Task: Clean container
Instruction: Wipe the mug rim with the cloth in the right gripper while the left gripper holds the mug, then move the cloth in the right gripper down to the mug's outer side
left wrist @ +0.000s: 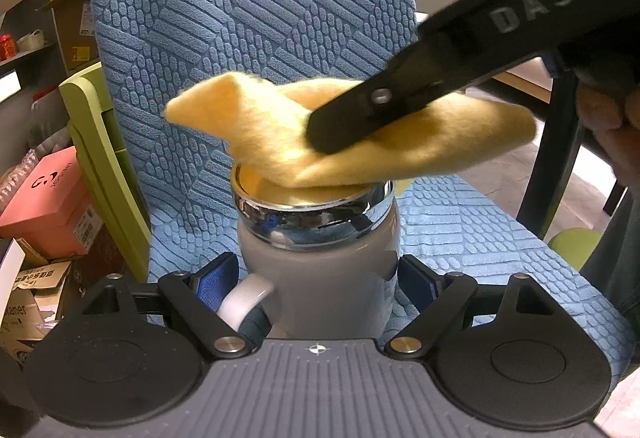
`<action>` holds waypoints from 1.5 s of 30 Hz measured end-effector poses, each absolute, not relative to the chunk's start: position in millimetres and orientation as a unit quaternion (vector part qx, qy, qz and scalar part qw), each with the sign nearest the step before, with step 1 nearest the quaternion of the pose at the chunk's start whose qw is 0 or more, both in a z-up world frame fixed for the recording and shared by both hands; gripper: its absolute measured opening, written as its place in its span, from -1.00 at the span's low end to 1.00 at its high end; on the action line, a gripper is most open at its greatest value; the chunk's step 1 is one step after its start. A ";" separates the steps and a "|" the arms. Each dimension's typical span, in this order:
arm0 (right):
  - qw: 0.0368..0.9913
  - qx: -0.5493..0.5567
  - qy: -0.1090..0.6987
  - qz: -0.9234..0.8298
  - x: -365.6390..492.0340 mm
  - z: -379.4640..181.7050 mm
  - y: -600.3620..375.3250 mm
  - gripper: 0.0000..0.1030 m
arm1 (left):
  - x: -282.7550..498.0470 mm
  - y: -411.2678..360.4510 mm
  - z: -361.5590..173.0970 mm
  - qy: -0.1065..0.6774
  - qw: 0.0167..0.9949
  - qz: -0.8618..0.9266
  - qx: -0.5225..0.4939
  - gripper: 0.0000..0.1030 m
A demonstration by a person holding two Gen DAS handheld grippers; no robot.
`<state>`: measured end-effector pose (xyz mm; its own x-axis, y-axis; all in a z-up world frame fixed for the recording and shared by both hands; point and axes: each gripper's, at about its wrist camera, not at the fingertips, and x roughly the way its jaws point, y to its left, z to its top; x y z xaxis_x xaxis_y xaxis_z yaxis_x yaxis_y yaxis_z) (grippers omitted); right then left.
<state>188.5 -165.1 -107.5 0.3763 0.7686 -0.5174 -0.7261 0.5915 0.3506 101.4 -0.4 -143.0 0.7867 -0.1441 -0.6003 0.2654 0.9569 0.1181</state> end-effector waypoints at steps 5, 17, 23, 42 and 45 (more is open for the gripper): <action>0.810 0.043 0.338 0.477 185.4 -108.8 -158.4 -0.65 | 100.9 -1.6 -143.2 0.308 0.940 -0.109 0.098 0.72; 0.831 0.039 0.329 0.448 189.1 -108.9 -158.6 -0.65 | 99.5 -0.7 -141.3 0.308 0.940 -0.112 0.098 0.72; 0.817 0.050 0.339 0.464 182.2 -108.5 -163.9 -0.65 | 99.2 1.7 -139.9 0.308 0.939 -0.116 0.100 0.72; 0.836 0.223 0.354 0.355 206.8 -119.3 -218.3 -0.68 | 105.4 6.3 -137.6 0.308 0.939 -0.122 0.096 0.72; 0.821 0.285 0.377 0.321 220.0 -140.3 -232.7 -0.68 | 107.1 6.2 -138.1 0.306 0.938 -0.122 0.104 0.71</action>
<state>220.0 -232.7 -140.3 0.5093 0.7421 -0.4358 -0.3119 0.6311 0.7102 107.1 6.2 -138.1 0.7833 -0.1659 -0.5992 0.2935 0.9483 0.1212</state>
